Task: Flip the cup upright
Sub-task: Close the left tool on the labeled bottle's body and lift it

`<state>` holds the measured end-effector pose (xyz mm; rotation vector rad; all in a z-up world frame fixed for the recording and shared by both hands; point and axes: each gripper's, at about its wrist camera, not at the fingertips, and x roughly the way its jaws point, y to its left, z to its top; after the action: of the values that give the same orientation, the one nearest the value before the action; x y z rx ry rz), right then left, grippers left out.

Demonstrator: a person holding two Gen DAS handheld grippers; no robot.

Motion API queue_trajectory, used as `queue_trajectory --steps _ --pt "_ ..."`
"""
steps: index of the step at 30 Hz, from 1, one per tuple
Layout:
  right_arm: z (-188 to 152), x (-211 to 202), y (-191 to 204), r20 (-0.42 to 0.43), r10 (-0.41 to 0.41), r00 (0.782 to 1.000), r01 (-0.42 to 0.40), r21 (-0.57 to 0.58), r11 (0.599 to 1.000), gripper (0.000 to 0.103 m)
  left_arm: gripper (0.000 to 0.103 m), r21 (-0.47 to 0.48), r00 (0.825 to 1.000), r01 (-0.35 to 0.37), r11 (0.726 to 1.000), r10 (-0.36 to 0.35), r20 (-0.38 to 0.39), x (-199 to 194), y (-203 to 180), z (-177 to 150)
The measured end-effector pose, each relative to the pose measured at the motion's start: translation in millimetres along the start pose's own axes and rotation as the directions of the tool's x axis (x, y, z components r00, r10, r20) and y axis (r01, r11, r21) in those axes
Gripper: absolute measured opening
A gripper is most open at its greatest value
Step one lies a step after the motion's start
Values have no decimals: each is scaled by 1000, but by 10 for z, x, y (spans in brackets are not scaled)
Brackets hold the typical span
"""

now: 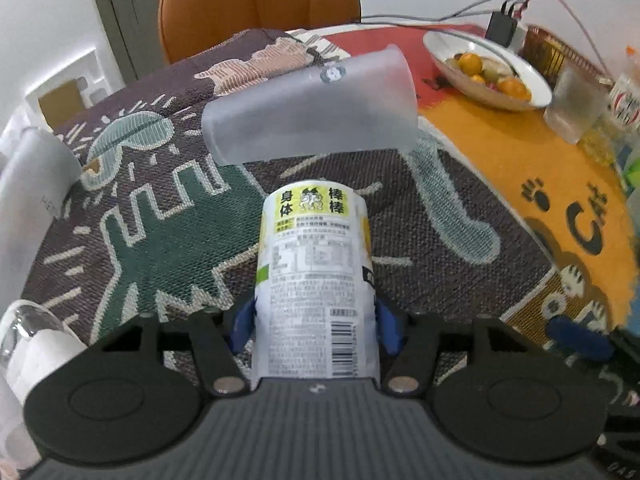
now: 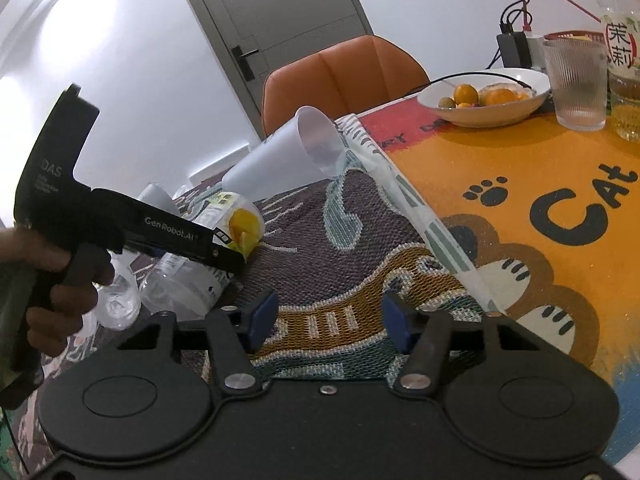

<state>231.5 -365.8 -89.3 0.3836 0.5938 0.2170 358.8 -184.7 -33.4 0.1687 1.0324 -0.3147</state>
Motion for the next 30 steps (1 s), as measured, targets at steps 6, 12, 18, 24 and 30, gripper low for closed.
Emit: queue_trajectory --steps 6,12,18,24,30 --pt "8 -25 28 1 1 1000 -1 14 1000 58 60 -10 1000 28 1000 -28 9 -147 52 -21" --pt "-22 -98 111 6 -6 1000 6 11 1000 58 60 12 998 37 999 -38 41 -383 49 -132" --pt "-70 -203 247 4 14 1000 -13 -16 1000 58 60 27 996 45 999 -47 73 -640 45 -351" --pt "-168 -324 389 -5 37 999 -37 -36 999 61 60 -3 993 50 999 -49 103 -879 68 -659" --pt "-259 -466 522 -17 60 998 -61 -86 994 74 60 -18 994 51 999 -49 97 -986 75 -1048"
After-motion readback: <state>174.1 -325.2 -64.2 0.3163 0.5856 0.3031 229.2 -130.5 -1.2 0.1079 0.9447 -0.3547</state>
